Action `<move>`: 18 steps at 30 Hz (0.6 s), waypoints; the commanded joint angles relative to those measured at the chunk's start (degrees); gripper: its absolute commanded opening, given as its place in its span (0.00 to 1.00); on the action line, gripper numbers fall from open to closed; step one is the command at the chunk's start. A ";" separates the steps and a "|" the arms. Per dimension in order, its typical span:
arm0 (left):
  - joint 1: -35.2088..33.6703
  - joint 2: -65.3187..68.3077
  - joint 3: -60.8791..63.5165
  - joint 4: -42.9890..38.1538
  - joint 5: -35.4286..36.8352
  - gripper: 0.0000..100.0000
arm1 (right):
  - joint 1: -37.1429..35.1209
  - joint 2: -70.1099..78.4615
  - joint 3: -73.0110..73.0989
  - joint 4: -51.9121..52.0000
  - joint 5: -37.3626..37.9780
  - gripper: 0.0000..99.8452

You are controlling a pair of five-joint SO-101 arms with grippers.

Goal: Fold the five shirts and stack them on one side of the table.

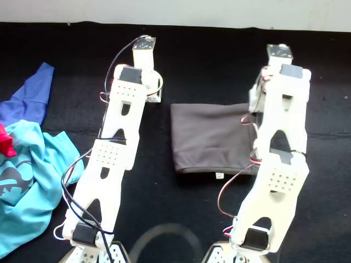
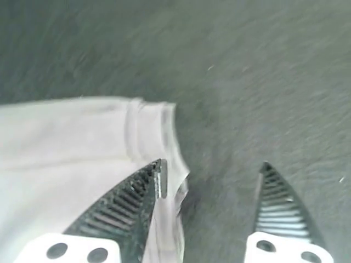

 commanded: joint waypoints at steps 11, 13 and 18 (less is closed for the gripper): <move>-0.04 -1.01 -1.36 -1.41 0.44 0.15 | -6.99 -3.82 -0.92 7.78 -6.24 0.36; -0.04 -1.01 -1.36 -1.41 0.44 0.15 | -6.20 -2.86 -0.13 6.90 -5.80 0.41; -0.04 -1.01 -1.36 -1.41 0.44 0.15 | -6.20 1.80 0.13 7.25 -5.80 0.42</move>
